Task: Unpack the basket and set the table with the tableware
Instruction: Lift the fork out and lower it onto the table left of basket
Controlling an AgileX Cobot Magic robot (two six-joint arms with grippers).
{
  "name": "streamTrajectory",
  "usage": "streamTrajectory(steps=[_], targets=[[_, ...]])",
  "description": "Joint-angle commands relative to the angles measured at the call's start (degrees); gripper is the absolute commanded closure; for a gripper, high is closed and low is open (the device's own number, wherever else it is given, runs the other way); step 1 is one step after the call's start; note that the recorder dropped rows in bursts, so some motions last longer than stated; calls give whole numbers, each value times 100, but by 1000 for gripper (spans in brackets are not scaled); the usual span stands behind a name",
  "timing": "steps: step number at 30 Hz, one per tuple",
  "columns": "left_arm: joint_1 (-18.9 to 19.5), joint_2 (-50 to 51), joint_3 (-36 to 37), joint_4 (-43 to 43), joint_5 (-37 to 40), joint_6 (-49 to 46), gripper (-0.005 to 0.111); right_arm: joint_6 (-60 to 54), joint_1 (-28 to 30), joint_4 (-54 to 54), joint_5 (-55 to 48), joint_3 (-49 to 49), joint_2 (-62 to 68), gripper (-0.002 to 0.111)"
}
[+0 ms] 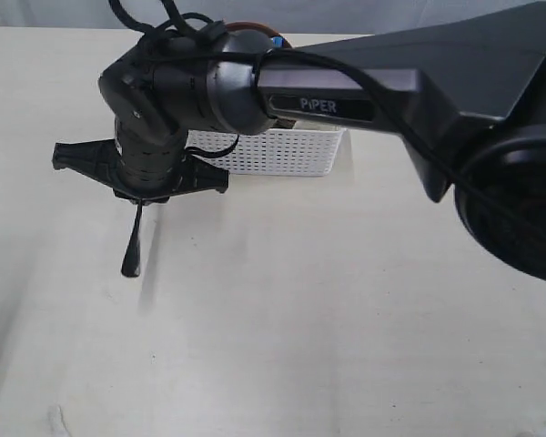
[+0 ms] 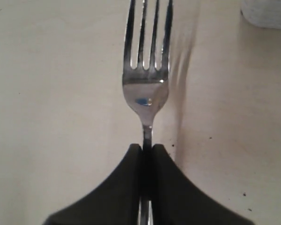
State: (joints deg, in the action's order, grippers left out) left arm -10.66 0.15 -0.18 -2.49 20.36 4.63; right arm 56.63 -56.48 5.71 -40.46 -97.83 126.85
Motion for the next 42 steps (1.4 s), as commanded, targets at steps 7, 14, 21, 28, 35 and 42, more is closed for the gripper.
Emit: streamTrajectory(steps=[7, 14, 21, 28, 35, 42], targets=[[-135, -15, 18, -52, -61, 24, 107, 204, 35, 89, -43, 3, 320, 109], [-135, -15, 18, -52, -61, 24, 107, 349, -23, -44, 51, 3, 333, 109], [-135, -15, 18, -52, -61, 24, 107, 348, -267, -14, -239, 3, 333, 109], [-135, -15, 18, -52, -61, 24, 107, 807, -549, 485, -68, 3, 333, 109], [-135, -15, 18, -52, -61, 24, 107, 856, -493, 664, -98, 3, 333, 109], [-135, -15, 18, -52, -61, 24, 107, 856, -493, 628, -255, 3, 381, 108]])
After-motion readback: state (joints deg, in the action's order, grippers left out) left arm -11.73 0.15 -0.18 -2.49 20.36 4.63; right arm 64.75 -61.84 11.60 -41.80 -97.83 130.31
